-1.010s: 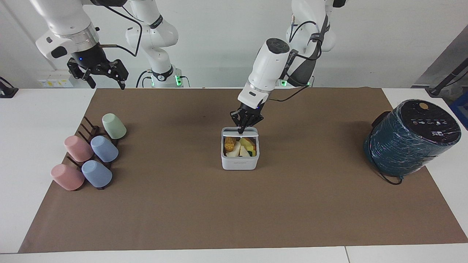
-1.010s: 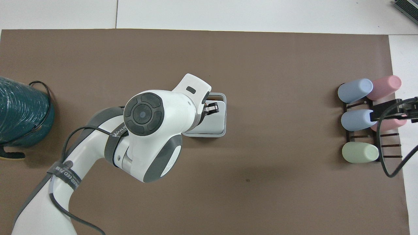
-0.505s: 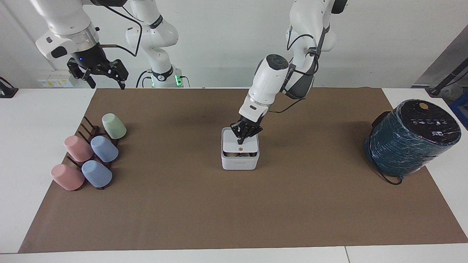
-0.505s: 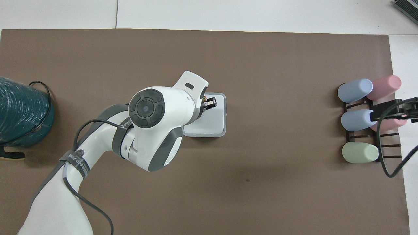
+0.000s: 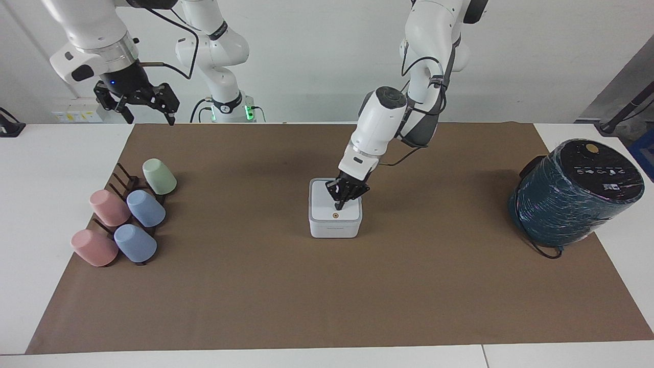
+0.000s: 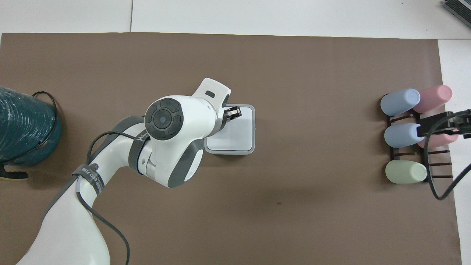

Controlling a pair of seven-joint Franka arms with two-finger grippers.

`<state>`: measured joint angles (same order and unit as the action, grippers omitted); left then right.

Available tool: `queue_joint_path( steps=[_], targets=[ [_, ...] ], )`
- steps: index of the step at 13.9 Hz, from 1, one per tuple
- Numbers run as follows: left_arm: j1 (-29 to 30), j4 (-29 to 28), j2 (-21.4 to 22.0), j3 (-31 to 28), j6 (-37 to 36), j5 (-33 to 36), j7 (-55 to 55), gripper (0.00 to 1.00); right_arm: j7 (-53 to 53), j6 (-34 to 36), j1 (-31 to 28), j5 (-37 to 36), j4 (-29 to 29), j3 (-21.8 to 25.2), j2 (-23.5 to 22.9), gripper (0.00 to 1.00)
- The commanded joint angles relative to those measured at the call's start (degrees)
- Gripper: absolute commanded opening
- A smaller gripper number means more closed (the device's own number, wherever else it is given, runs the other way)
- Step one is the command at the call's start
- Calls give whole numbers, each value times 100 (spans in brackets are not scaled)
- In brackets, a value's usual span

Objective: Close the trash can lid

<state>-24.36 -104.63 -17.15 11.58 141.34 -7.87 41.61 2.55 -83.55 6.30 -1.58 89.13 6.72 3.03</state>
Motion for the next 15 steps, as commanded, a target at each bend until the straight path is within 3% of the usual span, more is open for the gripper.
queue_joint_path(
  steps=[1,4,10,12,15],
  targets=[
    [1,-31,-192,-6,210,-65,5,0,-124,-47,-15,-18,139,-4,127,100],
    [10,117,-201,-6,18,-48,5,0,-132,-47,-15,-18,139,-4,127,100],
    [404,1514,-184,-68,-2072,48,-73,0,-124,-47,-15,-18,139,-4,127,100],
    [790,1892,-158,-59,-2757,346,-161,0,-132,-47,-15,-18,139,-4,127,100],
    [1457,2437,-175,-77,-3786,523,-1256,0,-124,-47,-15,-18,139,-4,127,100]
  ],
)
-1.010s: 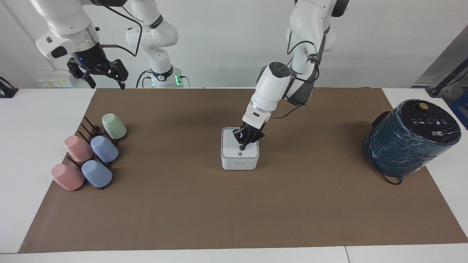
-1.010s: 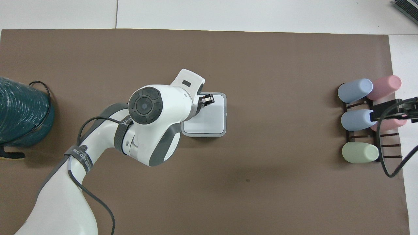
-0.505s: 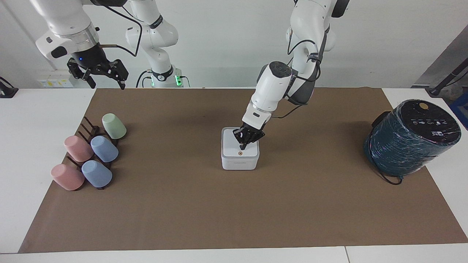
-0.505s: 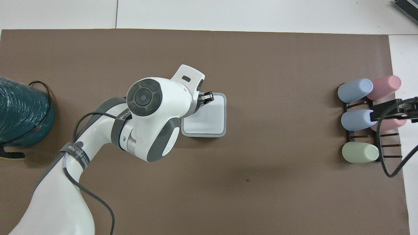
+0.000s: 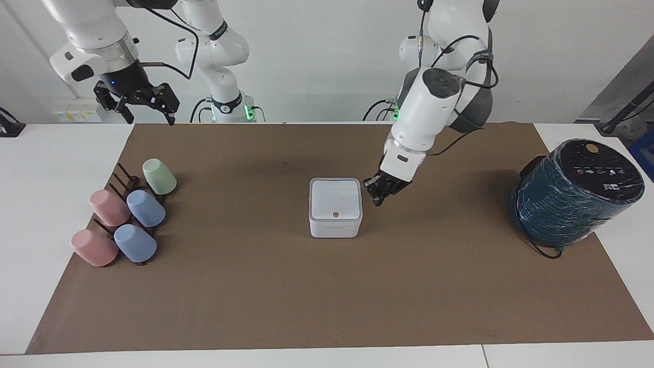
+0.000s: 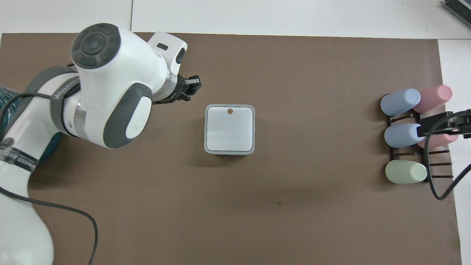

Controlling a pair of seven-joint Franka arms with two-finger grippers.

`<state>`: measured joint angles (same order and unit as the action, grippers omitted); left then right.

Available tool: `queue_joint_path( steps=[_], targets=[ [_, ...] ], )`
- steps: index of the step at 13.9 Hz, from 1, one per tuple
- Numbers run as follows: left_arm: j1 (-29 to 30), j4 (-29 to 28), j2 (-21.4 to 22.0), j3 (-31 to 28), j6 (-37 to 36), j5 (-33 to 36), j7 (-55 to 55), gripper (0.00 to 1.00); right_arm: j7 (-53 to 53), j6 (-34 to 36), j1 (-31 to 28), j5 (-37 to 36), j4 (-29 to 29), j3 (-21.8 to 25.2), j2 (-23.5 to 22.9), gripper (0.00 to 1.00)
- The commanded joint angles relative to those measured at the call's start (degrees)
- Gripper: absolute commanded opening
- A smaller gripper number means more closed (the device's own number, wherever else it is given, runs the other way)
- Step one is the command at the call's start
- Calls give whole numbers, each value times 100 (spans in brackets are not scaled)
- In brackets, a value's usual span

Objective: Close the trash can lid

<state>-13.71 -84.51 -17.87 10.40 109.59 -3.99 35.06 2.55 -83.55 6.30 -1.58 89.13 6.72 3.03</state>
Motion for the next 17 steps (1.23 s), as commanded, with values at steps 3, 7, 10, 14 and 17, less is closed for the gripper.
queue_joint_path(
  steps=[3,7,10,14,17],
  targets=[
    [1053,550,-68,15,-1149,442,-1745,0,-132,-47,-15,-18,139,-4,127,100],
    [1573,558,108,-2,-1659,662,-2704,0,-132,-47,-15,-18,139,-4,127,100],
    [1898,550,406,-3,-2002,698,-3381,0,-132,-47,-24,-18,139,-4,127,100],
    [2013,523,820,-55,-2275,689,-3752,0,-124,-47,-15,-18,139,-4,127,100],
    [2162,479,1005,-55,-2573,681,-3769,63,-124,-47,-15,-18,139,-4,127,100]
  ],
)
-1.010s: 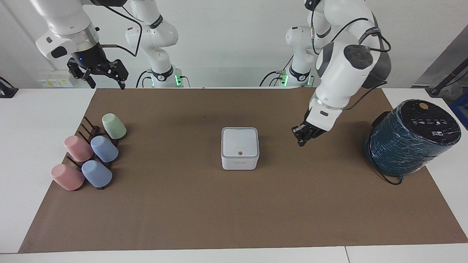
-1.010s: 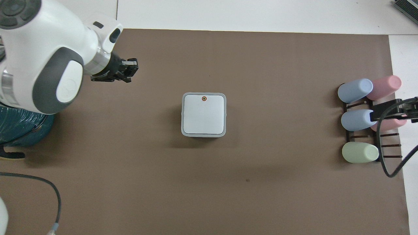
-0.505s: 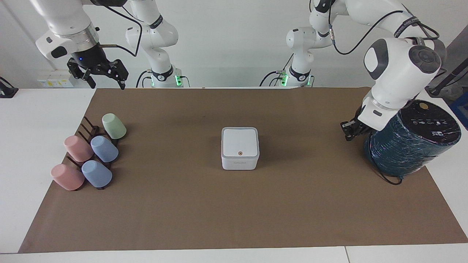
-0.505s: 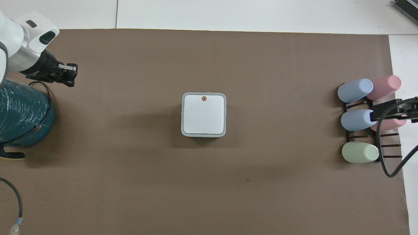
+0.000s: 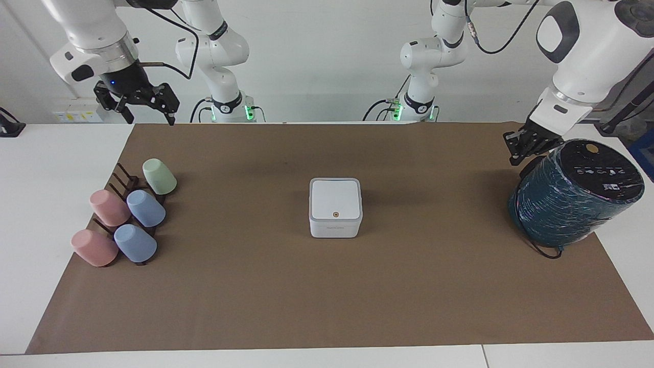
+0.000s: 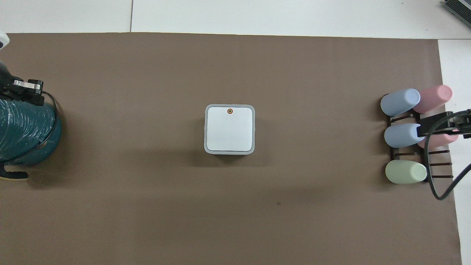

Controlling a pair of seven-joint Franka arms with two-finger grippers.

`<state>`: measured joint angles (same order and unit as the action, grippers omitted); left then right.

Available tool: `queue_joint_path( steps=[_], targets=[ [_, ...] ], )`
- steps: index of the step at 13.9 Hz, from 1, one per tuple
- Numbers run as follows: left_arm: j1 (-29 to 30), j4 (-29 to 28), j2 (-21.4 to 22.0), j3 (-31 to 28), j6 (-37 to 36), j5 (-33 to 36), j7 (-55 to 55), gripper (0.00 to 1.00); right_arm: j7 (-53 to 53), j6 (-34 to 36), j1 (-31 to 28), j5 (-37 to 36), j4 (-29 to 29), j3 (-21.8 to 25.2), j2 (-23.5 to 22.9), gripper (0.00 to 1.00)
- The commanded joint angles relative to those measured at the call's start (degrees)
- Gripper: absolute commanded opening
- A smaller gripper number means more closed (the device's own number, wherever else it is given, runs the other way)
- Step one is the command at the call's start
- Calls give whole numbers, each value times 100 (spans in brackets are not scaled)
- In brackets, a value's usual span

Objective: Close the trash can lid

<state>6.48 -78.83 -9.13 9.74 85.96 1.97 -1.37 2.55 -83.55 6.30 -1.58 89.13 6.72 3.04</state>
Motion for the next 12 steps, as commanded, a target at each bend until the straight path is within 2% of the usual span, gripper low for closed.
queue_joint_path(
  steps=[1,2,12],
  targets=[
    [152,-97,183,11,-246,84,-127,94,-132,-47,-15,-18,139,-4,127,100],
    [143,-97,192,11,-238,84,-144,100,-132,-47,-15,-18,139,-4,127,100],
    [55,-159,411,81,-142,32,-206,100,-132,-47,-24,-18,139,-4,127,100]
  ],
)
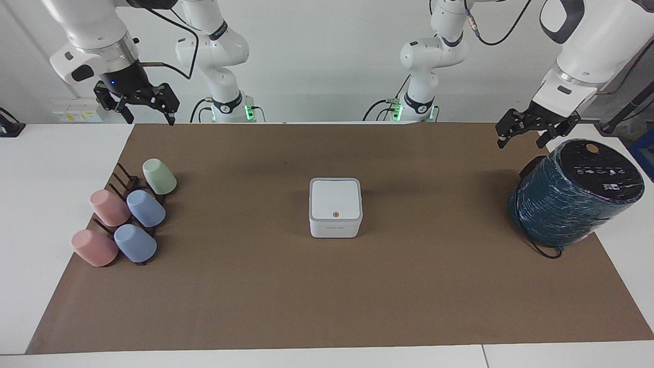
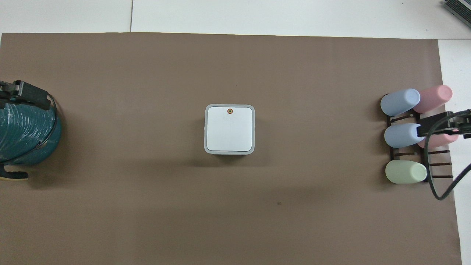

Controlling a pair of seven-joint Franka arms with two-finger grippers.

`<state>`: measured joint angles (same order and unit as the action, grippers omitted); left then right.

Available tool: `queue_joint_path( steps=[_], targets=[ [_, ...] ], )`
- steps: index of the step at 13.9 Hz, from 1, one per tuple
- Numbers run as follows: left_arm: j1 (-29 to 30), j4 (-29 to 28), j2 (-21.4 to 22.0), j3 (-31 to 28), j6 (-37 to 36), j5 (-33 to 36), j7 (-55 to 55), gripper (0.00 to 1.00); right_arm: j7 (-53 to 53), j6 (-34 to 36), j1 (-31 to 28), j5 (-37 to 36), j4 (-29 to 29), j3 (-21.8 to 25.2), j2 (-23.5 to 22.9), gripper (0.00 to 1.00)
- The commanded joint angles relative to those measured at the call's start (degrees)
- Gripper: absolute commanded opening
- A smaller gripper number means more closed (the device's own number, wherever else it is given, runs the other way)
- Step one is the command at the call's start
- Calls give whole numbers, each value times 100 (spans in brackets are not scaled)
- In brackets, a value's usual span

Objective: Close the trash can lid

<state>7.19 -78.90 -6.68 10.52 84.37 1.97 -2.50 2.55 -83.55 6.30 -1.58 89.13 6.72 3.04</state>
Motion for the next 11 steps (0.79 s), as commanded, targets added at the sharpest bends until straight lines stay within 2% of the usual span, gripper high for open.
queue_joint_path(
  steps=[1,11],
  targets=[
    [-16,-169,176,11,18,31,-101,100,-124,-47,-15,-18,139,-4,127,100],
    [-245,-169,176,20,124,22,-259,100,-132,-47,-15,-18,139,-4,127,100]
  ],
)
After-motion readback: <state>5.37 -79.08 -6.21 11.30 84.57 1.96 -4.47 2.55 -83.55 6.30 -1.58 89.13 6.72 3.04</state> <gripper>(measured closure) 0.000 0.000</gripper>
